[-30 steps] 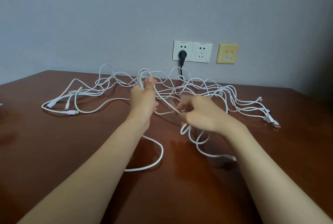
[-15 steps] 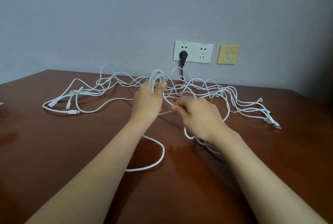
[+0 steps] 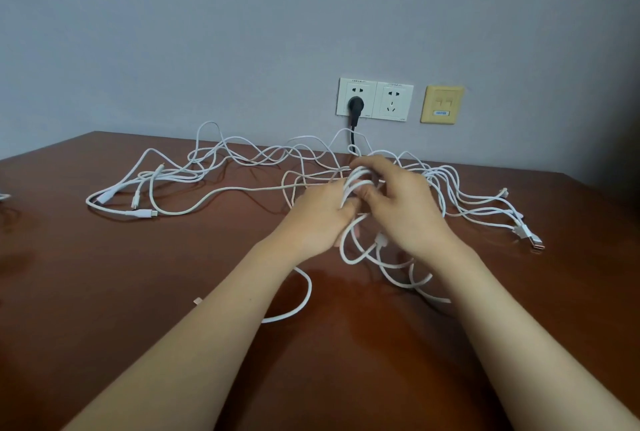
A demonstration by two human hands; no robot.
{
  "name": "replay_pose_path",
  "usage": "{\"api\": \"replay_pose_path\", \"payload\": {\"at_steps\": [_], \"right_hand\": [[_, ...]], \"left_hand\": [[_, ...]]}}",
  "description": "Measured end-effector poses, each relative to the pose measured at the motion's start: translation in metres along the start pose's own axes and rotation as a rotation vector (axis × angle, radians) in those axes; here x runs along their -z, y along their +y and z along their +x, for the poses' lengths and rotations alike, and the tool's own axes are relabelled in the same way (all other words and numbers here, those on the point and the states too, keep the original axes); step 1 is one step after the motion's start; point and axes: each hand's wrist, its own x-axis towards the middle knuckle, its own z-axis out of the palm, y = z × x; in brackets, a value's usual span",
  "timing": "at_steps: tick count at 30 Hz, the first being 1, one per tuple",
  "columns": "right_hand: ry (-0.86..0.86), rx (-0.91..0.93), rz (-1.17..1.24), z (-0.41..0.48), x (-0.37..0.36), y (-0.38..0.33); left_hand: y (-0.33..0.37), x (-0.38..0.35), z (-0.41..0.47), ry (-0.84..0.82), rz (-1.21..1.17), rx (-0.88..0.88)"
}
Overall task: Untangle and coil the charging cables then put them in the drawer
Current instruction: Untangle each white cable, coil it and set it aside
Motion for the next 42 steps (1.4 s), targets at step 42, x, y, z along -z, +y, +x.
{"api": "replay_pose_path", "payload": {"at_steps": [42], "right_hand": [[-0.323,-0.062,-0.345,-0.013,0.006,-0.022]], "left_hand": [[-0.009,-0.001,0.011,0.338,-0.229,0.323]]}}
